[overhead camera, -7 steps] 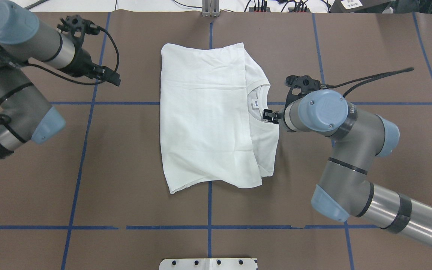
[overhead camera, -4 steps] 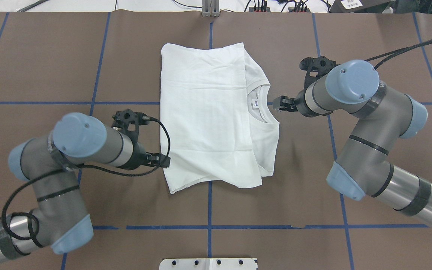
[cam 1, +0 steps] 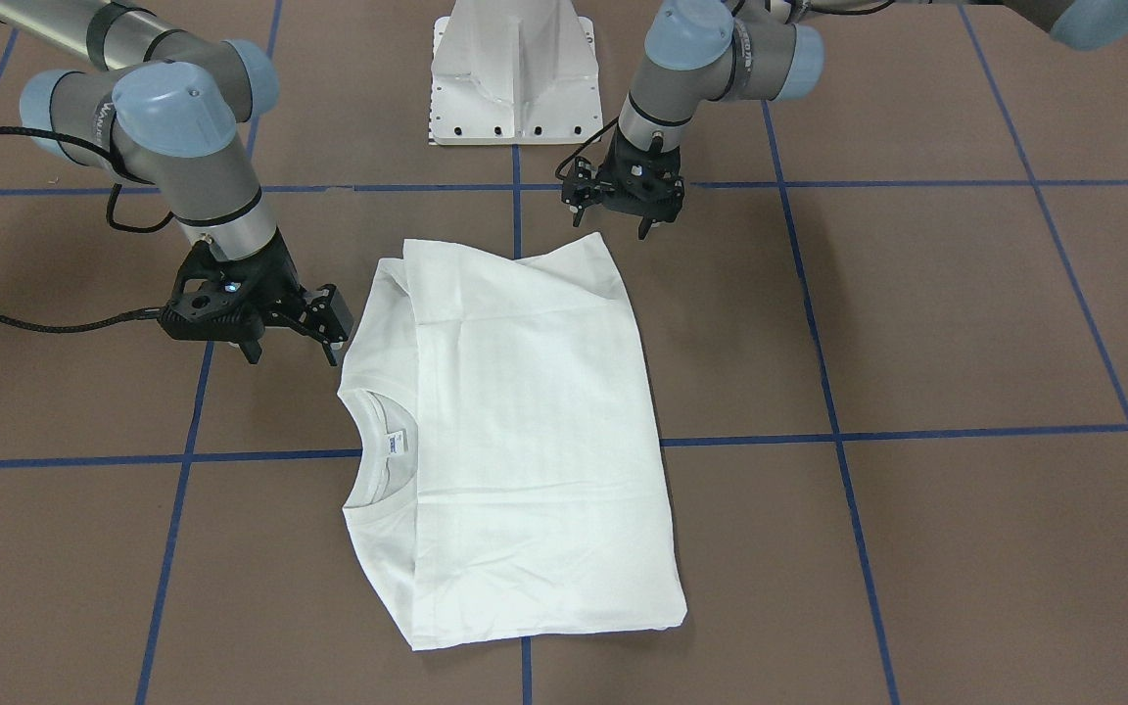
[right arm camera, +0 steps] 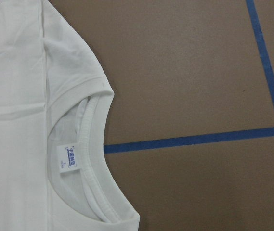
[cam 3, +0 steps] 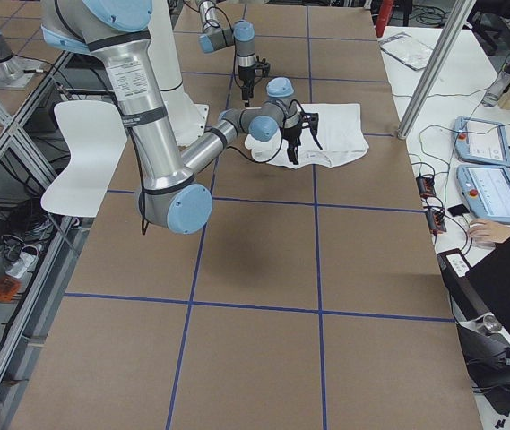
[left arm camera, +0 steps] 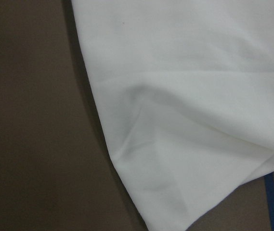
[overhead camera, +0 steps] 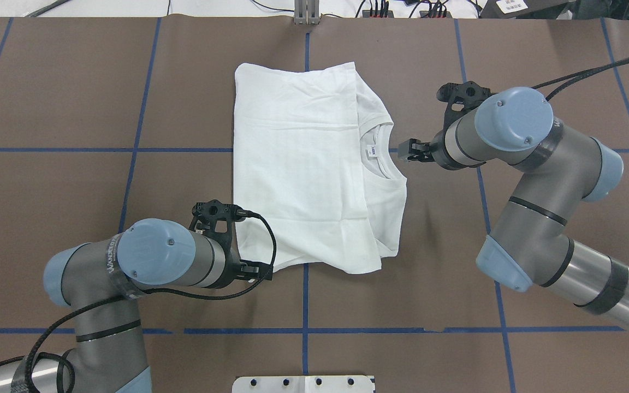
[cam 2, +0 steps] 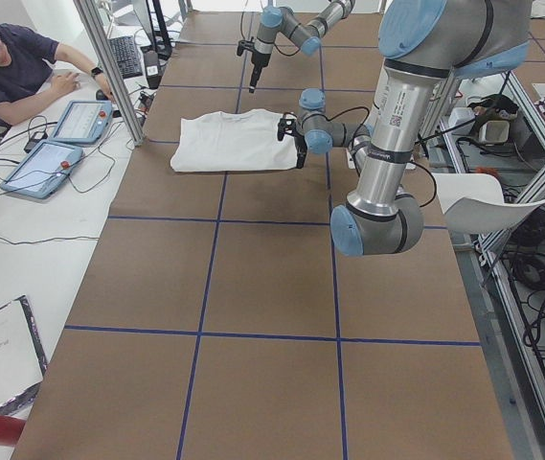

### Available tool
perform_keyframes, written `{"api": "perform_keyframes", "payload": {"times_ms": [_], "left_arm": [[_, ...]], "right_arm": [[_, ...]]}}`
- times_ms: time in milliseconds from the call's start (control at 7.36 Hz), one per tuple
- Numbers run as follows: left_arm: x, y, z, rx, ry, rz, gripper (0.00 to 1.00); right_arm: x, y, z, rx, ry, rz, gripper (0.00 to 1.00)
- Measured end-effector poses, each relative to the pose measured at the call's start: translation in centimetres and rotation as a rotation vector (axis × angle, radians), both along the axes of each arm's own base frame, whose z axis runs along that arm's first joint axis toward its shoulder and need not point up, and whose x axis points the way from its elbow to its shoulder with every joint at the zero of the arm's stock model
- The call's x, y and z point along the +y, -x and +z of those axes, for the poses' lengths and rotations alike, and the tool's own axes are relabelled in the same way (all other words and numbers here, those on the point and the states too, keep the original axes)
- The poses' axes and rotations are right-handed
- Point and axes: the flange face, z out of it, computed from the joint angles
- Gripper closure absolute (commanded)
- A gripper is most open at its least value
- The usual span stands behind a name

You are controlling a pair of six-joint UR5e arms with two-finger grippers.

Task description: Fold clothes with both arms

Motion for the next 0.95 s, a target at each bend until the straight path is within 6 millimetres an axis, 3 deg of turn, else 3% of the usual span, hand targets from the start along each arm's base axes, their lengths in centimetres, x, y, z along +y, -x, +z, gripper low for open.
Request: {"api": "perform_keyframes", "payload": {"times_ms": [136,544,952], "left_arm": [[0.2,-0.2,-0.2,-0.001,-0.014,-0.014,0.27],[1.6,-1.8,-1.7,0.006,-0.077,-0.056,0.29],[2.8,-2.9,-1.1,-0.021,-0.12,-0.078,0.38]], "right_arm": [[0.0,0.0,0.0,-0.001,0.0,0.0,0.0],[0.0,0.0,0.0,-0.002,-0.002,0.001,0.0],[0.0,0.1,0.0,-0.003,-0.002,0.001,0.0]]}}
